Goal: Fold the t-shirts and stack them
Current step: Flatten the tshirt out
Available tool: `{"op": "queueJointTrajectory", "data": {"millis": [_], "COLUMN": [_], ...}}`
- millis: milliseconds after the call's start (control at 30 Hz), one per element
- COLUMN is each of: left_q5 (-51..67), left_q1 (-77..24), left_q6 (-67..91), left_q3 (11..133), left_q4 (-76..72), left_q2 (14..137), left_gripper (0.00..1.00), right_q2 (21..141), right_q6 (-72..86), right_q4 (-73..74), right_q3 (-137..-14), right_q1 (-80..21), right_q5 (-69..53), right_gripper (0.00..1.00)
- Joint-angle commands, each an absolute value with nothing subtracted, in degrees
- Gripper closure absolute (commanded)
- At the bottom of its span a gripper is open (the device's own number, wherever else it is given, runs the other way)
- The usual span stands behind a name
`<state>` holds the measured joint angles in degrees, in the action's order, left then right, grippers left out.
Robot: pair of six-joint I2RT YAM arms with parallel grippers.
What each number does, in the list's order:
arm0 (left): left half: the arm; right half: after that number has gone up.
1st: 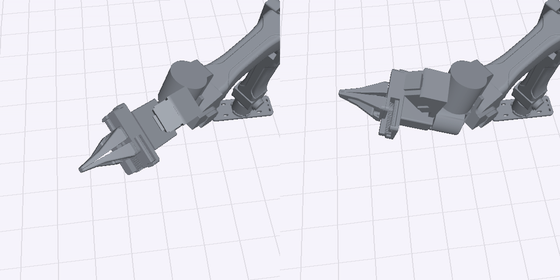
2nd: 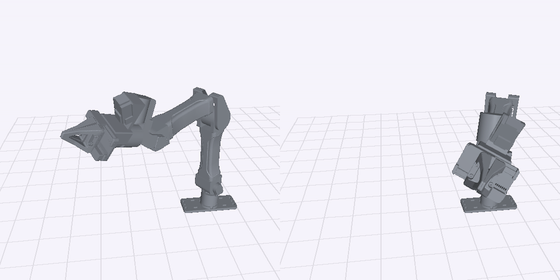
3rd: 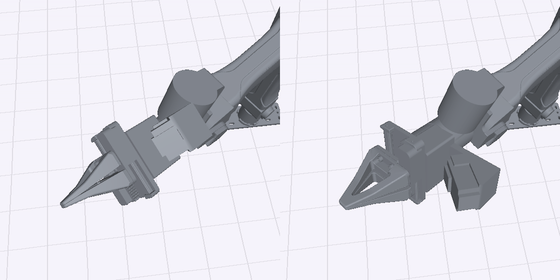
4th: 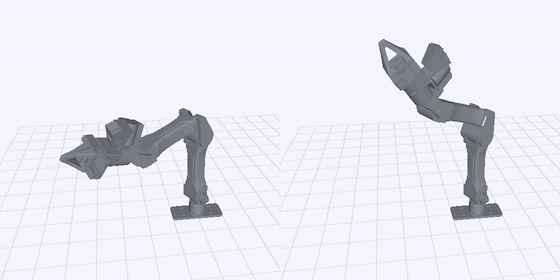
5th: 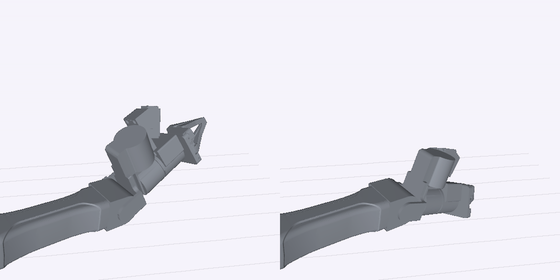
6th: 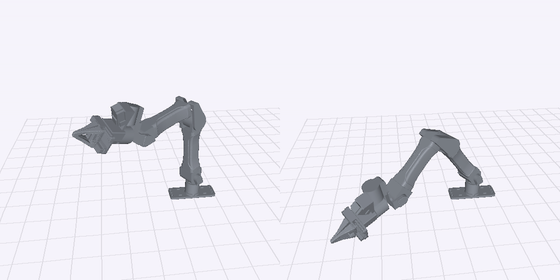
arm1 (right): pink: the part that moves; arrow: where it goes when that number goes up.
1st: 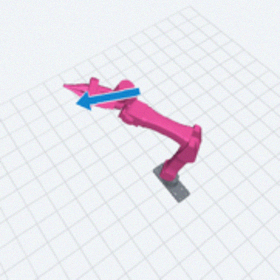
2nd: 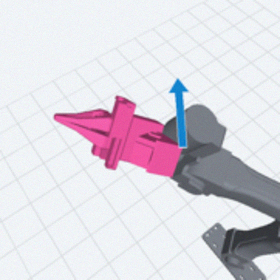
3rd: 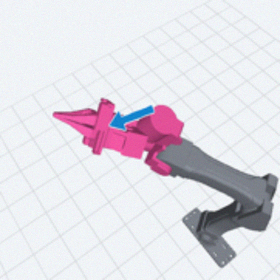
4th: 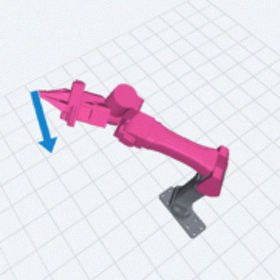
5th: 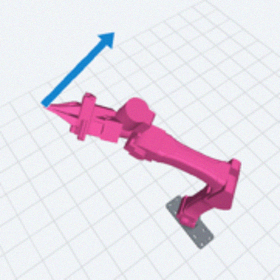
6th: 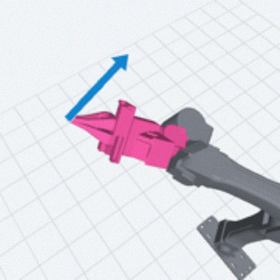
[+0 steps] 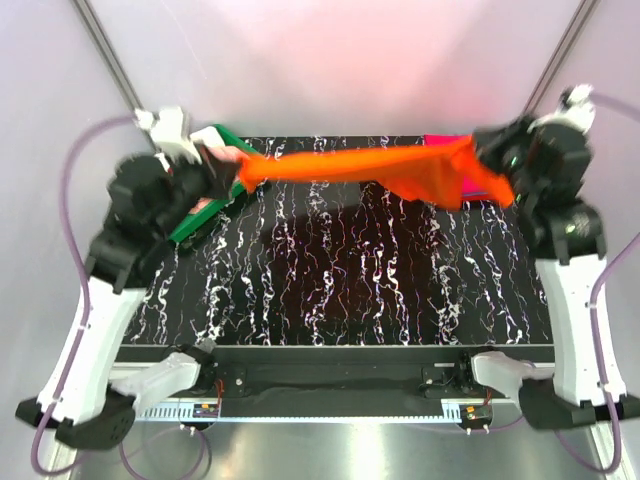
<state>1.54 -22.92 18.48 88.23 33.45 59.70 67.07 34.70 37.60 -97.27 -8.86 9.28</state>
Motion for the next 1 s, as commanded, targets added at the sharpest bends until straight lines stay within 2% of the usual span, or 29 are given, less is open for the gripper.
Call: {"op": "queueJointTrajectory", "data": {"millis": [0, 33, 67, 167, 300, 467, 567, 600, 700, 967], "left_q5": [7.02, 7.81, 6.95, 3.35, -1.39, -9.9, -14.57, -15.46, -19.94, -32.51], "left_q1": [-22.68, -22.59, -22.67, -22.68, -22.59, -22.59, -22.5, -22.5, -22.24, -21.62], "left_q6": [22.05, 23.71, 24.6, 29.26, 36.8, 39.9, 41.04, 41.74, 43.67, 46.14], "left_q3": [71.68, 63.63, 59.72, 46.87, 37.02, 34.72, 35.24, 35.51, 36.03, 37.7], "left_q4": [33.23, 32.96, 32.96, 32.87, 32.7, 31.82, 31.9, 32.08, 33.92, 37.0], "left_q2": [54.33, 51.53, 50.37, 47.82, 45.1, 43.42, 44.21, 44.3, 43.42, 39.11], "left_gripper": [1.0, 1.0, 1.0, 1.0, 1.0, 1.0, 1.0, 1.0, 1.0, 1.0], "right_q2": [62.51, 60.66, 57.34, 53.35, 52.91, 56.51, 59.23, 59.93, 61.35, 62.05], "right_q6": [40.13, 42.08, 43.93, 49.47, 52.55, 52.03, 52.21, 51.42, 50.45, 58.52], "right_q4": [39.47, 38.33, 37.8, 35.07, 34.37, 34.01, 32.08, 32.25, 33.92, 38.31], "right_q3": [-78.79, -74.23, -65.48, -51.56, -41.68, -38.59, -38.93, -39.37, -41.48, -40.26], "right_q1": [-9.14, -9.05, -9.05, -9.05, -9.14, -9.14, -9.14, -9.14, -9.14, -9.14], "right_q5": [4.85, 3.7, 2.73, -2.72, -6.06, -6.41, -8.52, -8.7, -5.37, 1.3], "right_gripper": [1.0, 1.0, 1.0, 1.0, 1.0, 0.98, 0.82, 0.72, 0.64, 0.62]}}
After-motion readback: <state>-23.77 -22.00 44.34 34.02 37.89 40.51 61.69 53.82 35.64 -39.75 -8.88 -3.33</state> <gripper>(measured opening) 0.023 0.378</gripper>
